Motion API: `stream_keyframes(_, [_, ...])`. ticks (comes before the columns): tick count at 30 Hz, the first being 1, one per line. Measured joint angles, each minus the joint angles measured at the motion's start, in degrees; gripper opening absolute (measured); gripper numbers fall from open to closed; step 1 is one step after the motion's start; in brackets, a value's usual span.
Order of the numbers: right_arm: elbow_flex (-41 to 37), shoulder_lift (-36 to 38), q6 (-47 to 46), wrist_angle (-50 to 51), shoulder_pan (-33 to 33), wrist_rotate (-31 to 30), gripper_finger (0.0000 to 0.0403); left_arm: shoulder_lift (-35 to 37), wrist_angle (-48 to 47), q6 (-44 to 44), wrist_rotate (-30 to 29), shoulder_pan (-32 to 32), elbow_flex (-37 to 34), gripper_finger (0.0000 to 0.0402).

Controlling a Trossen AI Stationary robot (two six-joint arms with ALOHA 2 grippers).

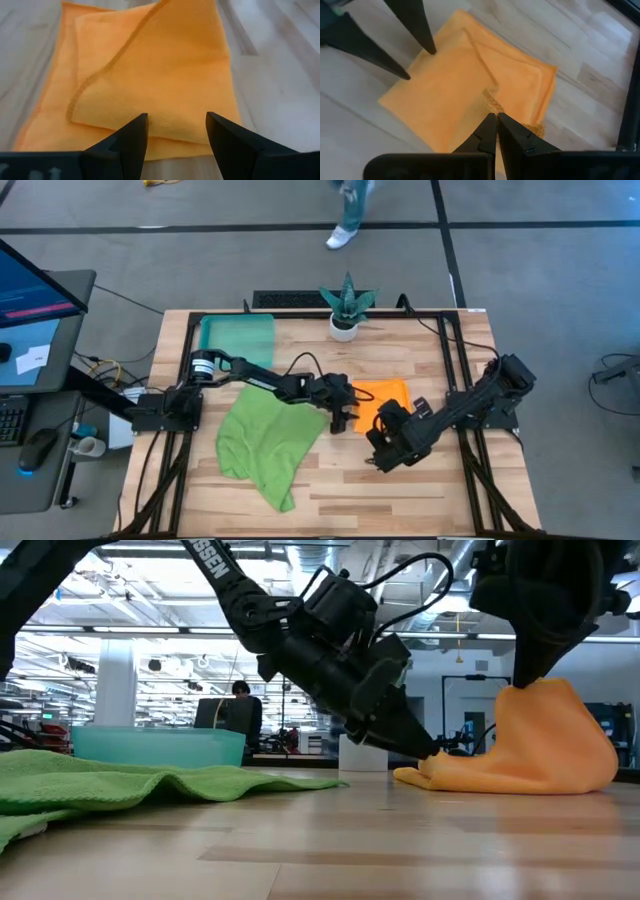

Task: Roll microfiber towels into tight, uniform cylinder then place into a basket
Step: Fold the yellow microfiber cloth

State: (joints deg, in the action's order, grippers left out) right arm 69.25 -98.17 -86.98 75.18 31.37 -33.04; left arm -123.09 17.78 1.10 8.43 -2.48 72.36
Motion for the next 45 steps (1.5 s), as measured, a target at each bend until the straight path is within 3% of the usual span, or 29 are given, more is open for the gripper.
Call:
stream_keyframes(12, [0.0,0.0,0.5,-0.5,0.1,0.0,0.0038,0.0,0.7,16.9,-2.7,-3.1,1.3,0.0192])
stream_keyframes(35, [0.0,-0.1,0.6,0.6,0.1,0.0,0.0038,-6.1,-2.0,18.2,0.3,-4.9,7.1,0.0190])
stream_keyframes(39, [0.0,-0.1,0.5,0.8,0.7,0.0,0.0038,-6.0,-2.2,16.4,0.3,-4.0,7.1,0.0162])
stream_keyframes(45, [0.0,-0.1,0.3,0.8,3.1,0.0,0.0038,-4.1,-2.4,12.1,0.2,-2.1,7.0,0.0067])
